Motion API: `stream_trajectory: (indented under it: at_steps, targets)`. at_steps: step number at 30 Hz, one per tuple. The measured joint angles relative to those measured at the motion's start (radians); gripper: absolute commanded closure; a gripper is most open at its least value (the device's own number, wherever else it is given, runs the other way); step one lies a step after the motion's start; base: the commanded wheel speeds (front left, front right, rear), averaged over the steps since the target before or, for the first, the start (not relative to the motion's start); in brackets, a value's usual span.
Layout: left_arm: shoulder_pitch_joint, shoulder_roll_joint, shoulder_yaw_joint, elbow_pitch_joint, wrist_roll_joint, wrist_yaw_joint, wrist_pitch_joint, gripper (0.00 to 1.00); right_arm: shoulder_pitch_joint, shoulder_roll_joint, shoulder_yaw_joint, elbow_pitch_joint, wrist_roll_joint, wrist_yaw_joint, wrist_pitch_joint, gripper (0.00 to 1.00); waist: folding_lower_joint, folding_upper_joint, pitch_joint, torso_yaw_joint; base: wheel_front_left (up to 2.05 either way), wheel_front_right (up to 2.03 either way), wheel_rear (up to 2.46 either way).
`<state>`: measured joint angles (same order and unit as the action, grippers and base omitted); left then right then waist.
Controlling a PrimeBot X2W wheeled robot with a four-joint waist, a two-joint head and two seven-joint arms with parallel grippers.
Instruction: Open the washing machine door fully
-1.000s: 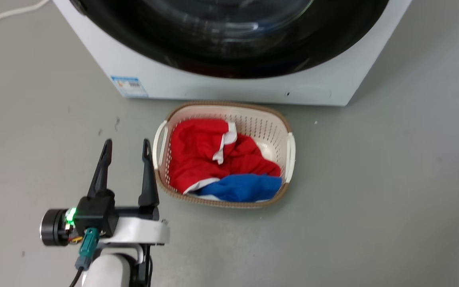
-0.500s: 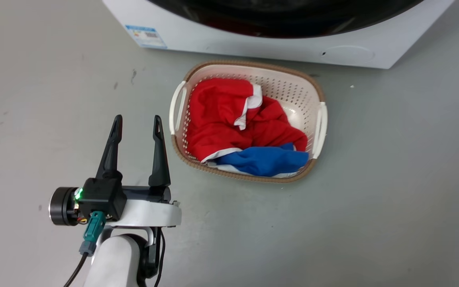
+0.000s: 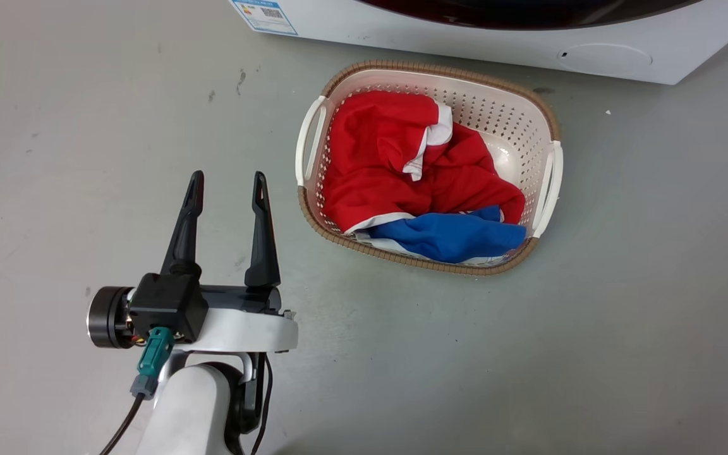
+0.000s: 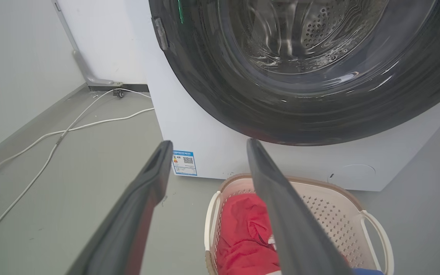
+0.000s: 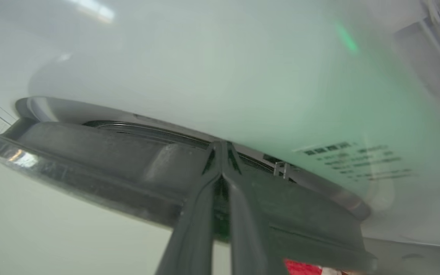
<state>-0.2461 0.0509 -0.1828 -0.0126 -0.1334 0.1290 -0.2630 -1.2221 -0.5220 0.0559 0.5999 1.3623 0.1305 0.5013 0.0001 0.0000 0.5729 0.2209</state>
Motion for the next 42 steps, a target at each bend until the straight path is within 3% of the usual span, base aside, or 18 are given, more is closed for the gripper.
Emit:
stream_trajectory:
  at_steps: [8, 21, 42]
  targets:
    - [-0.005, 0.000, 0.000, 0.004, -0.003, 0.008, 0.000, 0.00, 0.012, 0.013, 0.007, -0.018, -0.016, -0.001, 0.044, 1.00, 0.0000, 0.0000, 0.002, -0.003, 0.00, 0.00, 0.00]
    - [0.002, 0.000, 0.026, 0.012, 0.008, 0.003, 0.000, 0.00, 0.217, 0.037, 0.031, -0.188, 0.021, -0.001, 0.112, 1.00, -0.0001, 0.0000, -0.054, -0.047, 0.00, 0.00, 0.00]
    - [0.074, 0.000, 0.065, 0.022, 0.040, -0.006, 0.000, 0.00, 0.699, 0.106, 0.129, -0.600, 0.107, -0.001, 0.119, 1.00, -0.0001, 0.0000, -0.185, -0.084, 0.00, 0.00, 0.00]
